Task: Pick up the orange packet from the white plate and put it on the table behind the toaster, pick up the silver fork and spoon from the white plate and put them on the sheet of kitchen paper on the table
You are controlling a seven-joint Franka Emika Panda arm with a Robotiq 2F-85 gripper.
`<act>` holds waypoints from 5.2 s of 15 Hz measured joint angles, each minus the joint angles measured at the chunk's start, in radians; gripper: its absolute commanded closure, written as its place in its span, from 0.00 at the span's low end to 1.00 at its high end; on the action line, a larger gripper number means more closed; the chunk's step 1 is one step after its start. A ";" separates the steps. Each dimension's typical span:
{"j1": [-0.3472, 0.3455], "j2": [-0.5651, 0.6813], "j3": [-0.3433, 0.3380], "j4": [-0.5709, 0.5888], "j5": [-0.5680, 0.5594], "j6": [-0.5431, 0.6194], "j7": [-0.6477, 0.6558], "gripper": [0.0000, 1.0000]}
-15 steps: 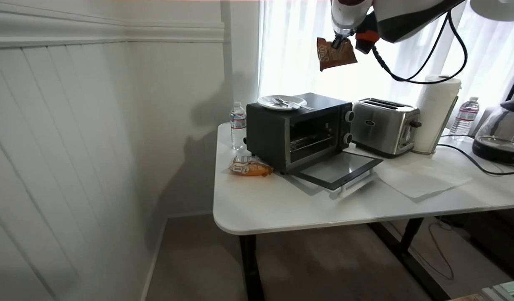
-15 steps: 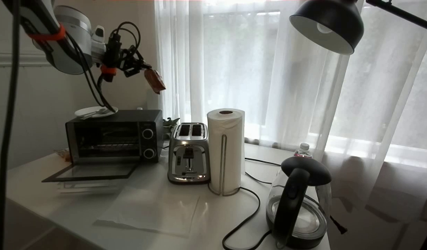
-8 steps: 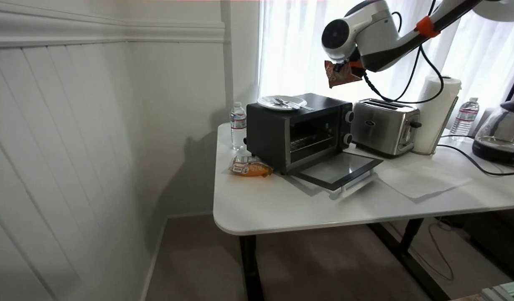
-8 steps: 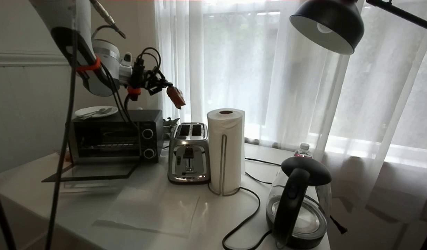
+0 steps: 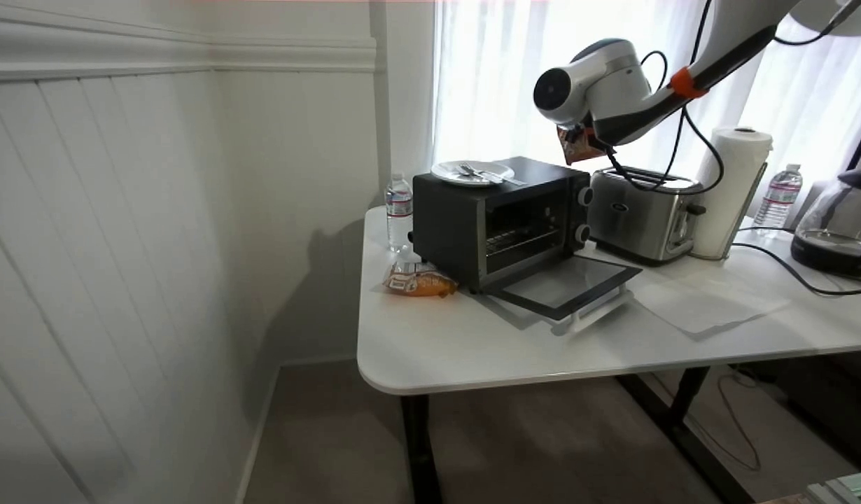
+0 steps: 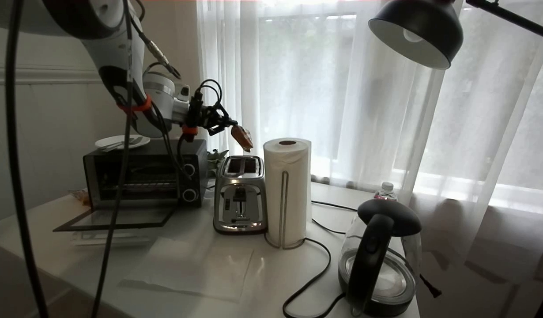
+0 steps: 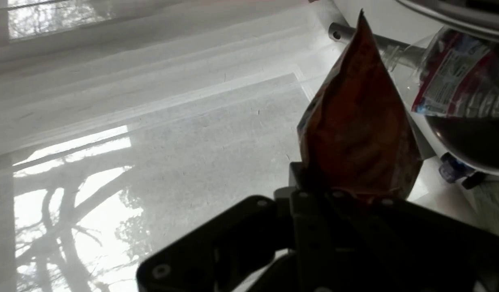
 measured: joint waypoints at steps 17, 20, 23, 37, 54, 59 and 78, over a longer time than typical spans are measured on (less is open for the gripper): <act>-0.004 0.084 -0.020 0.092 0.146 -0.026 -0.118 0.17; -0.003 0.078 -0.007 0.123 0.236 -0.028 -0.204 0.00; 0.001 0.062 0.012 0.153 0.376 -0.067 -0.339 0.00; 0.033 -0.110 0.097 0.221 1.086 -0.343 -0.757 0.00; 0.023 -0.206 0.202 0.191 1.445 -0.213 -0.559 0.00; 0.045 -0.206 0.243 0.163 1.445 -0.213 -0.558 0.00; 0.207 -0.200 0.081 -0.061 1.406 0.092 -0.403 0.00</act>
